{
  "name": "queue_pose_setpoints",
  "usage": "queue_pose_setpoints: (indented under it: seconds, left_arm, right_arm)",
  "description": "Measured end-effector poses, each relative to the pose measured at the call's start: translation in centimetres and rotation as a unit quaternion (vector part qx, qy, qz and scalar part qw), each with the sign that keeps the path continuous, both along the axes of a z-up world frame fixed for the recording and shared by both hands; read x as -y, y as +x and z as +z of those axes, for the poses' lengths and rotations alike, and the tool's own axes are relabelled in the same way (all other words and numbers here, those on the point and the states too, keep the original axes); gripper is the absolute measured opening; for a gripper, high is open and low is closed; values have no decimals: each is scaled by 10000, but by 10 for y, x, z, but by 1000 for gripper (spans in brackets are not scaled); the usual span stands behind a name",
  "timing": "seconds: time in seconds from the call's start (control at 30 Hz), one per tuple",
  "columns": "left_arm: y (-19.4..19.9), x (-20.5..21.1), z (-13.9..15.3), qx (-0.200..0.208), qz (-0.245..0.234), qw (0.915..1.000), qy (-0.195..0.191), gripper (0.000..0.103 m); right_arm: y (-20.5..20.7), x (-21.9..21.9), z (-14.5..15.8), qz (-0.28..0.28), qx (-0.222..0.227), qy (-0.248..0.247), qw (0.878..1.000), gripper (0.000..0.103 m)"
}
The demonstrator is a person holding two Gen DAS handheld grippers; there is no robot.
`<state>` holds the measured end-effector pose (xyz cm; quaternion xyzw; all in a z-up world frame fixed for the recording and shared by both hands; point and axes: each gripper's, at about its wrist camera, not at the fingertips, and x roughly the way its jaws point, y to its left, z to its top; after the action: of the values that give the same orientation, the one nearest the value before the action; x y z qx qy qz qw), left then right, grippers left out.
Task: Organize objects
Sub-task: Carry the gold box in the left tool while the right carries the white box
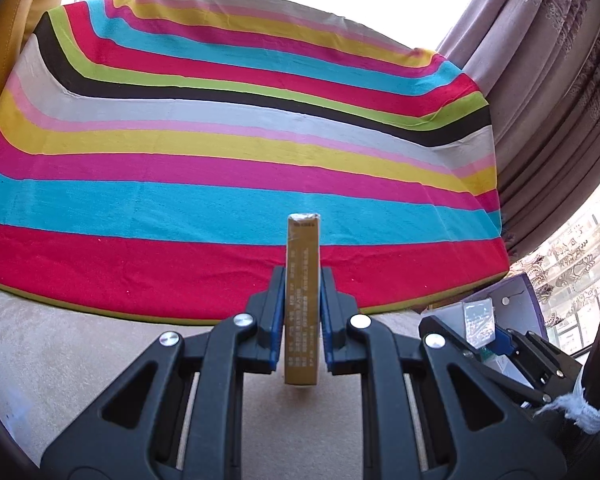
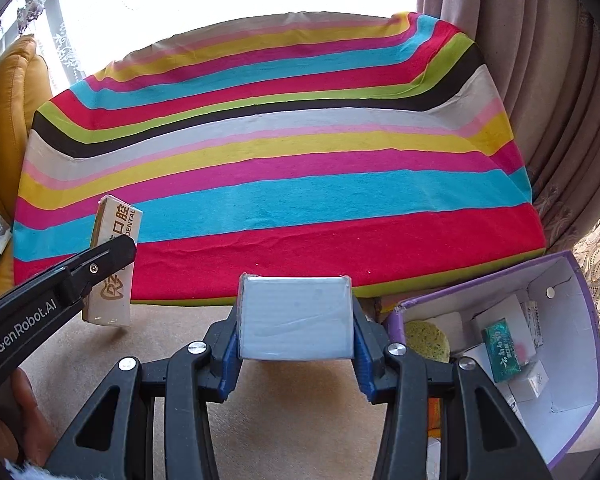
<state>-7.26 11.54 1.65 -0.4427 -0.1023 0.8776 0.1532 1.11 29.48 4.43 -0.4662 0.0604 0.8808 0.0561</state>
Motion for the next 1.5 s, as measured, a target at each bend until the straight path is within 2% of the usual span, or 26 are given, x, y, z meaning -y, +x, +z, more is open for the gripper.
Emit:
queue_pose_setpoints:
  seconds: [0.3,0.63,0.83,1.03,1.5]
  left_arm:
    - [18,-33,5,-27,-491,9988,81,19]
    - [39,-74,4,83,-1015,9945,242,19]
    - [54,-111,-2,250,-1558,9867,385,19]
    - [69,-157,-9,346,-2076,9770,346,19]
    - [73,-203,-25,685,-2312,9702,250,19]
  right_arm:
    - [33,-36,3,-224,83,169,9996,47]
    - [85,-100,1,-819,210,167,9963,47]
    - [112,-128,-2,-1118,276,209,9931,47]
    - [129,-154,-7,-1415,309,358,9888,47]
    - [134,-191,-15,-1771,269,566,9822,47]
